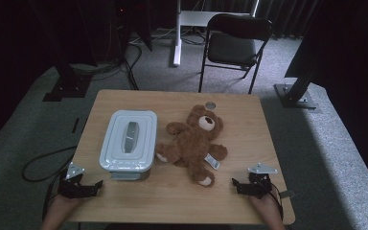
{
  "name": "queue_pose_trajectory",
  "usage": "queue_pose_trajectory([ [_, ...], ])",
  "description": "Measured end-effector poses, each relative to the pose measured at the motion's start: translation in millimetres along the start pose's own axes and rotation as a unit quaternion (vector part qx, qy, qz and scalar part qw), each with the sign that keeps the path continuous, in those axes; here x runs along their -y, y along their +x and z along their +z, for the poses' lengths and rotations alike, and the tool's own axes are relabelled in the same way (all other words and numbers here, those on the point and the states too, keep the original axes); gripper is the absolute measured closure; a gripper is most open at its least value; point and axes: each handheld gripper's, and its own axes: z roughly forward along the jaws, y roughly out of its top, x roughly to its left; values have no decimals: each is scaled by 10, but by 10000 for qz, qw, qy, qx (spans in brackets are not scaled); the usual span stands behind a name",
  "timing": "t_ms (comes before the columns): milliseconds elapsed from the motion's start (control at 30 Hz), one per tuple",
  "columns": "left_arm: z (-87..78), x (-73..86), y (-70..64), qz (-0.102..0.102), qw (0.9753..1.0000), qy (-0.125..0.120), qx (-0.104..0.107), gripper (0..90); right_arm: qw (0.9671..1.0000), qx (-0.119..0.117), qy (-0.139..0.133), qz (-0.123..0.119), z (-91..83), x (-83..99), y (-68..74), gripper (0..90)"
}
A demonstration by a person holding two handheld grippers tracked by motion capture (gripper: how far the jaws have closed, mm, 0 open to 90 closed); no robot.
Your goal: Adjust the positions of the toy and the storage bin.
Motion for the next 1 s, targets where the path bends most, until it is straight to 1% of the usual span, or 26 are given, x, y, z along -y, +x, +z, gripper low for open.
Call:
queue_pose_trajectory([
  [167, -1, -2, 2, 12, 10000, 10, 14, 19, 10000, -21, 27, -13, -23, 16, 31, 115],
  [300, -2, -5, 2, 15, 10000, 25, 14, 19, 10000, 9, 18, 9, -43, 37, 55, 116],
  [400, 1, -12, -8, 6, 10000, 44, -1, 19, 9999, -11, 69, 102, -57, 26, 62, 120],
  [533, 5, -17, -14, 6, 10000, 43, 12, 19, 9999, 29, 102, 78, -65, 13, 88, 124],
  [567, 6, -21, -16, 0, 10000, 53, 11, 18, 9999, 12, 68, 139, -73, 3, 92, 123],
  [600, 6, -30, -20, -9, 10000, 94, -8, 19, 9996, -91, 43, 254, -79, -9, 92, 123],
  [633, 9, -41, -35, -49, 9999, 121, -12, 18, 9994, -161, 23, 319, -87, -23, 97, 124],
  [733, 28, -56, -89, 44, 9999, 104, 57, 19, 9995, -26, 49, 325, -98, -86, 131, 124],
  [800, 32, -53, -88, 77, 9999, 73, 84, 19, 9992, -78, -30, 388, -118, -133, 136, 124],
  [933, 31, -43, -87, 83, 9999, 39, 91, 19, 9986, -45, -164, 499, -167, -250, 157, 125],
  [1000, 32, -36, -85, 87, 9999, 1, 96, 19, 9982, -79, -259, 543, -195, -310, 170, 126],
])
